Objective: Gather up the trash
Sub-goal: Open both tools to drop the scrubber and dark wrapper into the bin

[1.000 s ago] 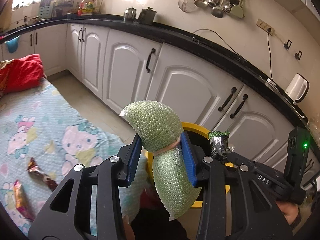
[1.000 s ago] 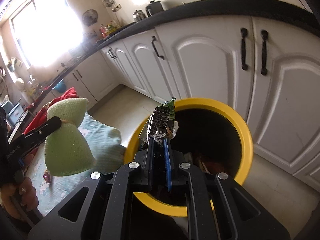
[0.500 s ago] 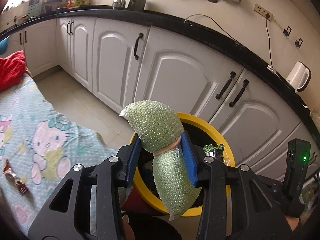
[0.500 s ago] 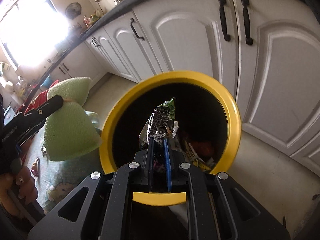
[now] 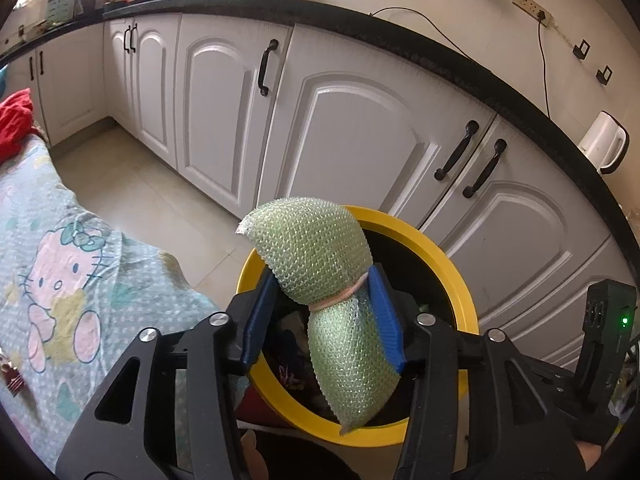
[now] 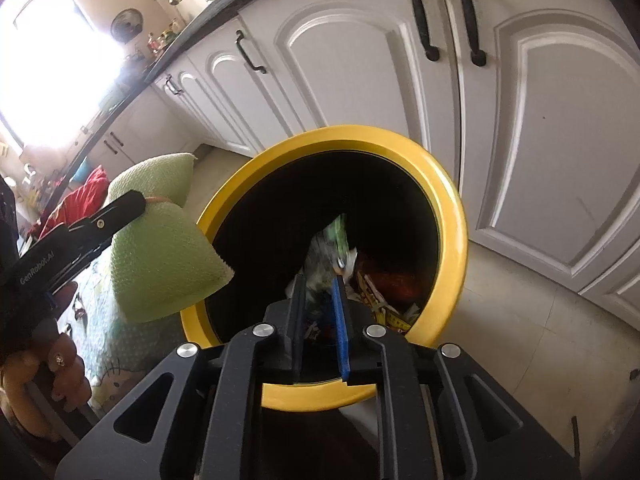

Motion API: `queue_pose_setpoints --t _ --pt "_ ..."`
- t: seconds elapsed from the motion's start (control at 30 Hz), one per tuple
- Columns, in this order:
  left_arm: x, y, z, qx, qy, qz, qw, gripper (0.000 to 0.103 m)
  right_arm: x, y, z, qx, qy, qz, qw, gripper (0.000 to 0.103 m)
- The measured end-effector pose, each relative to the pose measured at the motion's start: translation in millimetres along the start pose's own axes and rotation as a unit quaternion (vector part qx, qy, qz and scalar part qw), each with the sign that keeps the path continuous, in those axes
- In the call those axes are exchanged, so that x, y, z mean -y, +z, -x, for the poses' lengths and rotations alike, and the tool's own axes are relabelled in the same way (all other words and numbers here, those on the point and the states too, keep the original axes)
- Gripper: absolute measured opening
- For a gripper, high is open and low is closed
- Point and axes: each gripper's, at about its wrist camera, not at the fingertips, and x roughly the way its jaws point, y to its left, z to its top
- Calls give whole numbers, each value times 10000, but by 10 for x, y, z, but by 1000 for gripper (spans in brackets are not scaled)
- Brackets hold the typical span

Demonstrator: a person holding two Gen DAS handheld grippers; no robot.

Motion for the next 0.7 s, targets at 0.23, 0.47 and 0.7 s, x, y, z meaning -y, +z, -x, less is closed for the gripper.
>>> queue_pose_setpoints --t 0.23,0.47,0.7 --pt "-103 -17 22 -41 35 115 9999 56 -16 26 64 167 -36 -99 9998 32" --pt "-216 -42 181 40 99 164 9998 76 -50 44 105 298 -15 -105 9995 42" --pt "-389 -91 487 278 356 168 9988 92 -184 18 190 438 40 76 9990 50"
